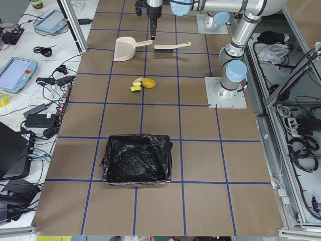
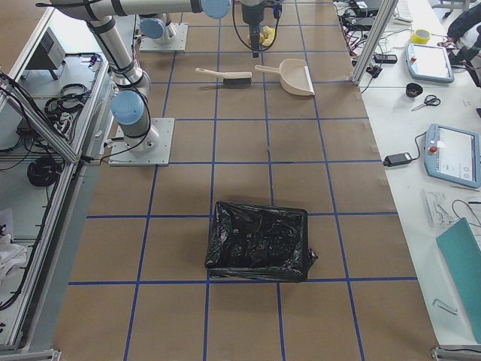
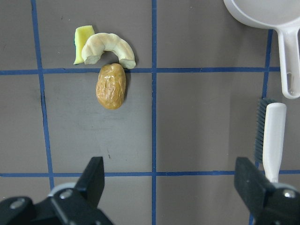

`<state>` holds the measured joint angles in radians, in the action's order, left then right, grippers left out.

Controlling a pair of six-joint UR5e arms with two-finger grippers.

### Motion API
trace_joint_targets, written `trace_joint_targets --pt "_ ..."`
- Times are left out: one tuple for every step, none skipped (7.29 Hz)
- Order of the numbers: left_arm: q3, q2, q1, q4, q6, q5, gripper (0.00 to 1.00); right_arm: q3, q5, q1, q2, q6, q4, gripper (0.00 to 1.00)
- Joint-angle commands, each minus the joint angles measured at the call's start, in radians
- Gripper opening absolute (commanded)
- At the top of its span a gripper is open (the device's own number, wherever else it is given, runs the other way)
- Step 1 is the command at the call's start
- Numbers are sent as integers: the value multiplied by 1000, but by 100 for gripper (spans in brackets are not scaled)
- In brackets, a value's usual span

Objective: Sweep and dump trash in nearest bin

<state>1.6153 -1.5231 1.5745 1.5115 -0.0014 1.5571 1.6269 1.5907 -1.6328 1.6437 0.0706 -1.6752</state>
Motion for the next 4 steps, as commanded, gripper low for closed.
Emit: trace_joint_targets --pt "0 0 1 -2 0 0 100 4 0 -1 1 -12 0 100" --pt "0 0 -1 -2 0 0 100 5 0 -1 -1 -12 0 100" --pt "0 -3 1 -2 0 1 100 5 0 -1 2 -14 0 100" --pt "0 -5 -1 -2 0 1 100 5 2 -1 -1 -15 0 100"
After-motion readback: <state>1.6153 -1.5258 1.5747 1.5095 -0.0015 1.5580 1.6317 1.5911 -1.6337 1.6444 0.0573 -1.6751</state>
